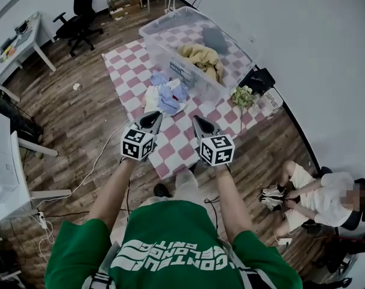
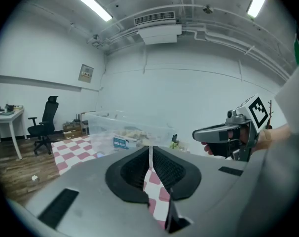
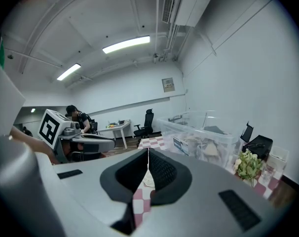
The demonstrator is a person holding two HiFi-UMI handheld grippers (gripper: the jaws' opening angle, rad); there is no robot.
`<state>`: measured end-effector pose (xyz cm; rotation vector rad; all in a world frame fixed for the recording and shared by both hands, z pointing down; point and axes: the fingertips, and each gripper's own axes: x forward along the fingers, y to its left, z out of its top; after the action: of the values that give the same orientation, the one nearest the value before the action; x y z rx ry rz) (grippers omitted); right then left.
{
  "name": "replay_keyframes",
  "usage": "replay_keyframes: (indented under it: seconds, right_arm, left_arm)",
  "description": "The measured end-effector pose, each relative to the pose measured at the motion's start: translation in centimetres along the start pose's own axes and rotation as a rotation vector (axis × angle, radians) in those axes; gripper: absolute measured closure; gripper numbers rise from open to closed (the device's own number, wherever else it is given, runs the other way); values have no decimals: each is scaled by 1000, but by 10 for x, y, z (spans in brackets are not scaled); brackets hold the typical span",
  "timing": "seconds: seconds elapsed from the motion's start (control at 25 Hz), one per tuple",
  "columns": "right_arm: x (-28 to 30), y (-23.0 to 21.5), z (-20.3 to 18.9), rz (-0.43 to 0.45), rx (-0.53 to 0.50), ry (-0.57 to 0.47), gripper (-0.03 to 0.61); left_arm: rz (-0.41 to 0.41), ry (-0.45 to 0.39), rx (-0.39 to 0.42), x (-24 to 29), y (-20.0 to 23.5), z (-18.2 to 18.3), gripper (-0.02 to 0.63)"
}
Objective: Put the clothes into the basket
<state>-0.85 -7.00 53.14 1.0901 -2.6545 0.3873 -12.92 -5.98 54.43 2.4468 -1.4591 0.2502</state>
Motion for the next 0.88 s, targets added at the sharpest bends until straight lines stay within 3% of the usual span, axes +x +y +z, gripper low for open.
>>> replay_keyframes:
  seconds: [0.16, 0.28, 0.4, 0.48, 0.72, 0.88]
  right_arm:
    - [26, -9, -12, 31, -21, 49, 566]
    - [52, -24, -20, 37, -33, 86, 561]
    - [83, -34, -31, 82, -33, 142, 445]
    - [105, -41, -39, 104, -32, 177, 411]
    - [167, -65, -64, 150, -37, 271, 330]
    - [206, -78, -77, 158, -47, 309, 321]
  left_arm:
    - [37, 48, -35, 10, 21, -23, 596]
    - [51, 98, -60, 27, 36, -42, 490]
    - [87, 144, -78, 41, 54, -61, 439]
    - [108, 167, -90, 52, 67, -73, 406]
    - [173, 240, -133, 87, 108, -108, 341]
    - [209, 278, -175, 107, 136, -127, 328]
